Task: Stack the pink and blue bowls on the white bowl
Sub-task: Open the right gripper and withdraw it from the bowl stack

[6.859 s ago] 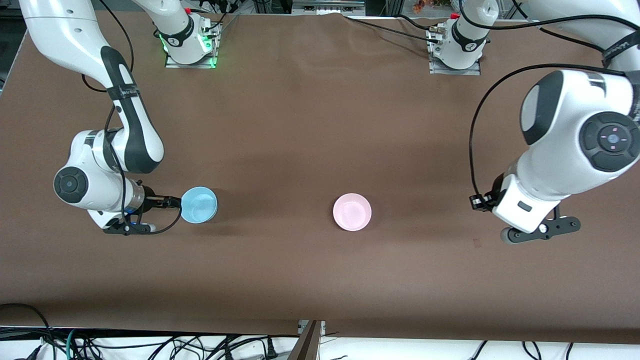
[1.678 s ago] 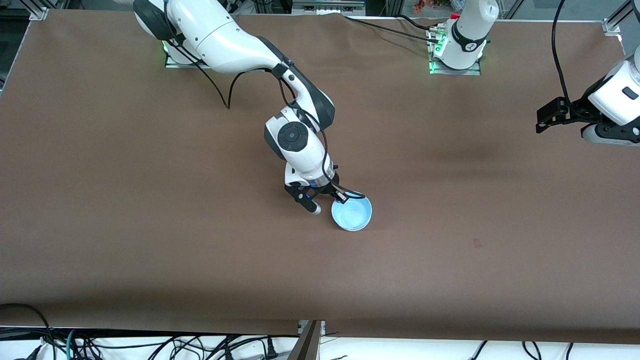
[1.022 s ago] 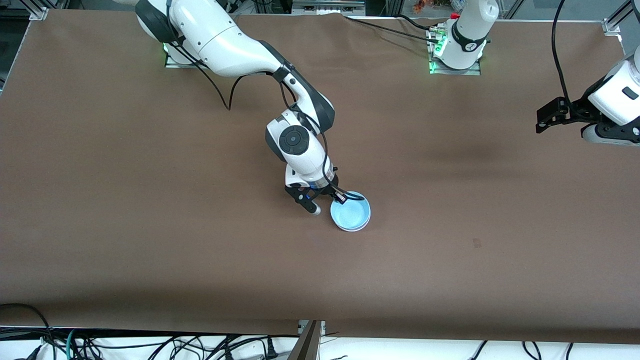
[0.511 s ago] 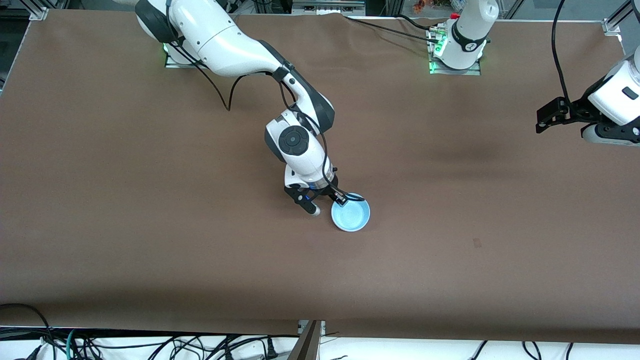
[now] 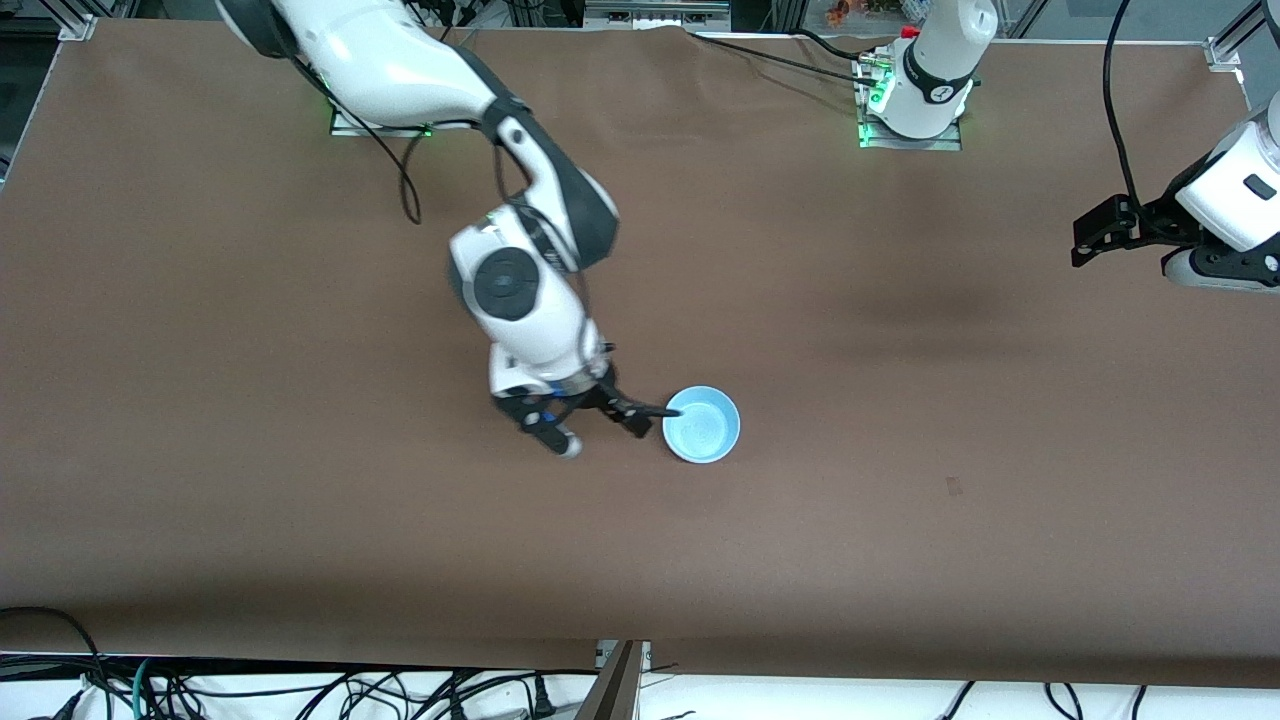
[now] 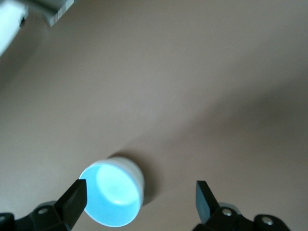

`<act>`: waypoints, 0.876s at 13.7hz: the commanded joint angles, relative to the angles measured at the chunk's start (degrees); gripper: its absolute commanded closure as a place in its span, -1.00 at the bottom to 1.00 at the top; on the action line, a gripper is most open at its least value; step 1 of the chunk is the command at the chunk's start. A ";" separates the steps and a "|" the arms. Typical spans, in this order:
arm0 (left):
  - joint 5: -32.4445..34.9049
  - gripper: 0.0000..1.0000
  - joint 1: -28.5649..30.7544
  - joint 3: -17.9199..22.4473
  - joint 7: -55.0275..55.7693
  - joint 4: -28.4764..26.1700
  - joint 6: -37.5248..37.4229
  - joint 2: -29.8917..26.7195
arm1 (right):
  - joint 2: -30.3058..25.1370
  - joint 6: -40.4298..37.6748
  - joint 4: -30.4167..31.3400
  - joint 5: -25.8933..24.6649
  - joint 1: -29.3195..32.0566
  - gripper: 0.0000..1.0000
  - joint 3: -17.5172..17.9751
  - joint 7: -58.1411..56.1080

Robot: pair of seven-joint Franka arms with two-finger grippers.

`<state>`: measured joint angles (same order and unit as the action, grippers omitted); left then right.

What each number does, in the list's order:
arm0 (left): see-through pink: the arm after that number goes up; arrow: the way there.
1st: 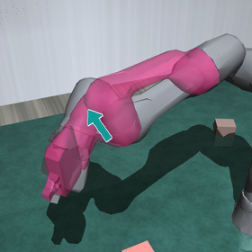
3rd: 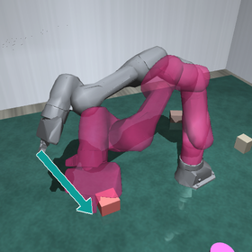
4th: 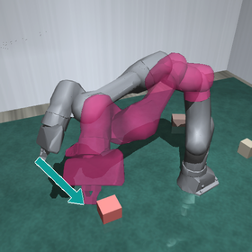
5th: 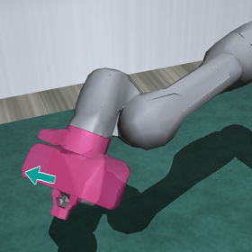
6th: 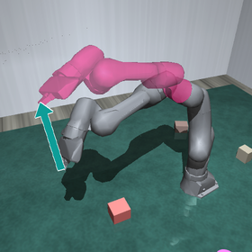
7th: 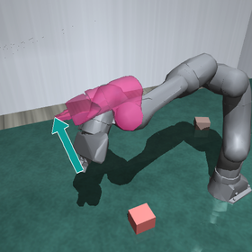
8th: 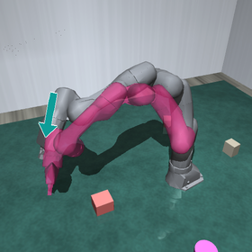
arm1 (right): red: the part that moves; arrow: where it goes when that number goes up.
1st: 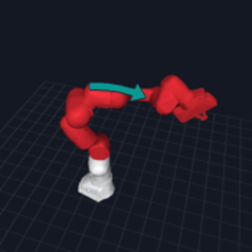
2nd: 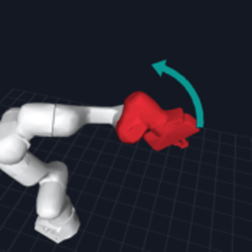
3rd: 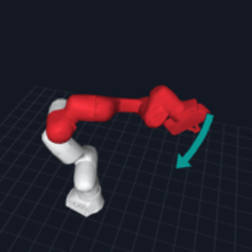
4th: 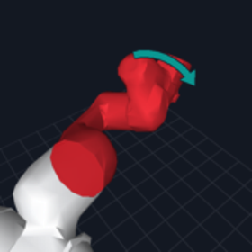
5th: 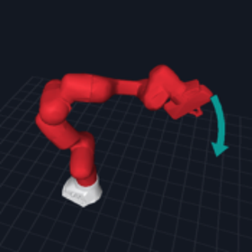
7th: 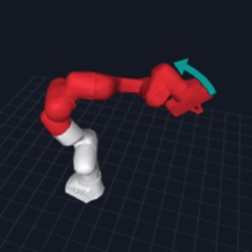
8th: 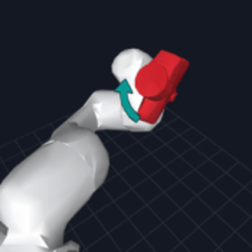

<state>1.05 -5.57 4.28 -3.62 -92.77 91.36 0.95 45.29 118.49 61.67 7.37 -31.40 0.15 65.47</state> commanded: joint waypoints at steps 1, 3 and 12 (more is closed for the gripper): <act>1.15 -1.00 0.47 -0.58 -0.51 -1.10 1.01 -0.95 | -6.25 -8.68 1.79 -0.08 5.11 -1.00 -1.28 -5.50; 1.15 -1.00 0.47 -0.50 -0.51 -1.10 0.93 -0.95 | -9.94 -15.88 1.79 0.36 8.97 -1.00 -1.47 -14.63; 1.15 -1.00 0.47 -0.58 -0.51 -1.10 0.84 -1.22 | -34.03 -25.49 23.40 -0.42 18.65 -1.00 -8.59 -46.91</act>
<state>1.05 -5.55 4.26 -3.62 -92.84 91.60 0.95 15.92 92.43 78.33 7.39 -13.29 -8.41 22.33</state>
